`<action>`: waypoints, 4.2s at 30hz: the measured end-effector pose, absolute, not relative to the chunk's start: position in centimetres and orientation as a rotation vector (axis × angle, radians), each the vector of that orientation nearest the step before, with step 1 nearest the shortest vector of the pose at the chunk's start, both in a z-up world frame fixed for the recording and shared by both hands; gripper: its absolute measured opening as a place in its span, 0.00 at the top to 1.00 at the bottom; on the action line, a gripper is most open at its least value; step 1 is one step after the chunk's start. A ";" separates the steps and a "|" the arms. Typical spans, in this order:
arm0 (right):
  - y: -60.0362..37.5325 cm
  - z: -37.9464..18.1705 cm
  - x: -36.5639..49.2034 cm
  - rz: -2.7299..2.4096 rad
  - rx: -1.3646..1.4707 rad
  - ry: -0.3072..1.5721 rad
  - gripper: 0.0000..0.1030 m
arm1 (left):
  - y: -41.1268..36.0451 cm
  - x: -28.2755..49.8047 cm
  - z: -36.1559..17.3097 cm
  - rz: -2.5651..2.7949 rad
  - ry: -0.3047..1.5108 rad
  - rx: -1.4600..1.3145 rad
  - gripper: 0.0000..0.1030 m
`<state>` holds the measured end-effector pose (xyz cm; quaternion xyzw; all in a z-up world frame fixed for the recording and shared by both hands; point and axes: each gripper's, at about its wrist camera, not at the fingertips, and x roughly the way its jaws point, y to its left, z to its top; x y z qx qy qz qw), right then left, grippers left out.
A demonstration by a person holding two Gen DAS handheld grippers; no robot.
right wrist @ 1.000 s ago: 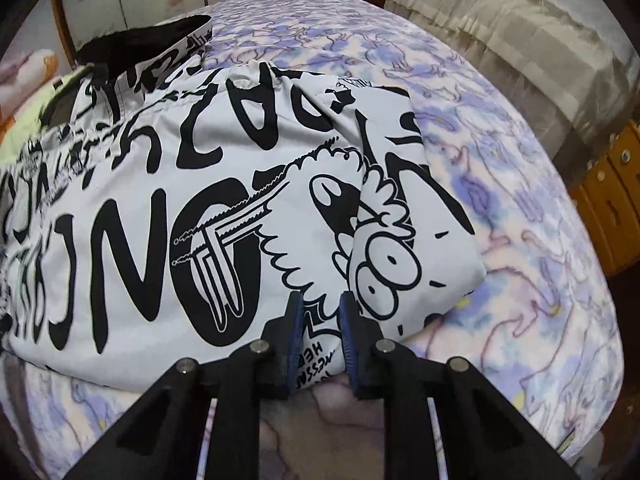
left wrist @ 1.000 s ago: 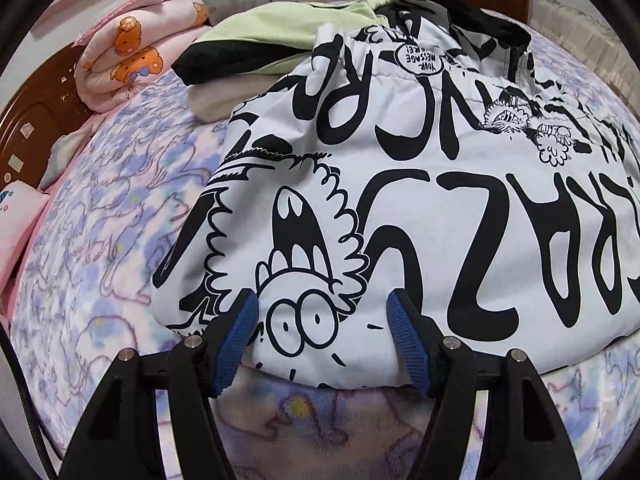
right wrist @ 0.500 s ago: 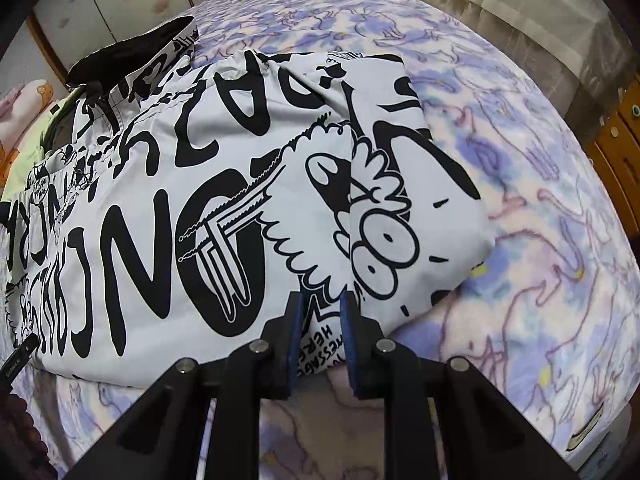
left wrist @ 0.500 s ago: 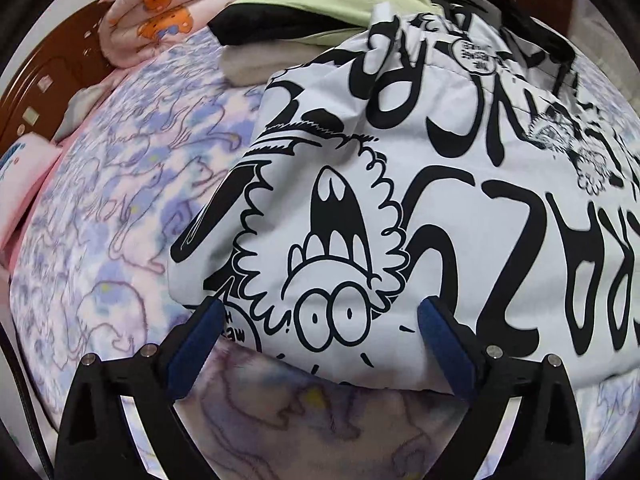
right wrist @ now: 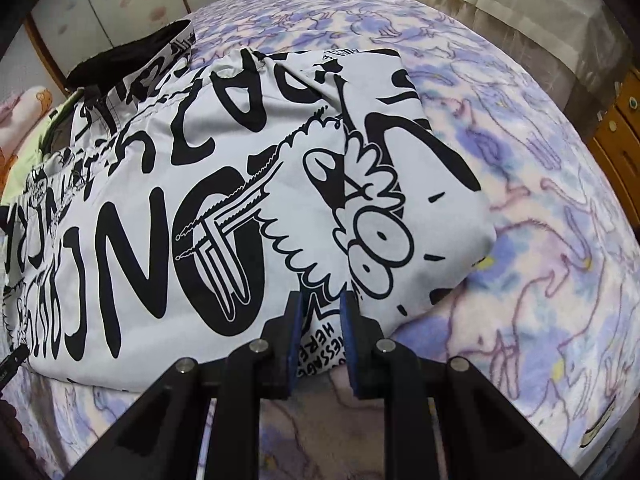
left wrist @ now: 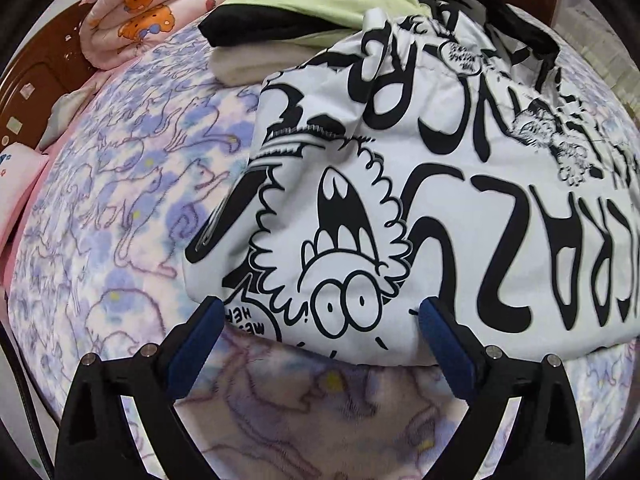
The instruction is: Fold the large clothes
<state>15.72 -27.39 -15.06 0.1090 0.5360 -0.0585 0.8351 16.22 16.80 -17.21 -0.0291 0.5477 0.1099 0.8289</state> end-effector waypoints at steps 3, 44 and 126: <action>-27.7 -15.2 15.5 -0.111 0.252 1.121 0.82 | 16.7 16.4 -15.2 0.160 1.131 -0.084 0.06; -13.4 -5.8 61.0 0.055 0.160 1.057 0.82 | 10.2 64.0 -8.1 -0.097 1.104 -0.139 0.31; -15.9 -5.6 28.5 0.560 0.493 1.059 0.75 | 3.5 22.0 -15.3 -0.439 0.652 0.549 0.92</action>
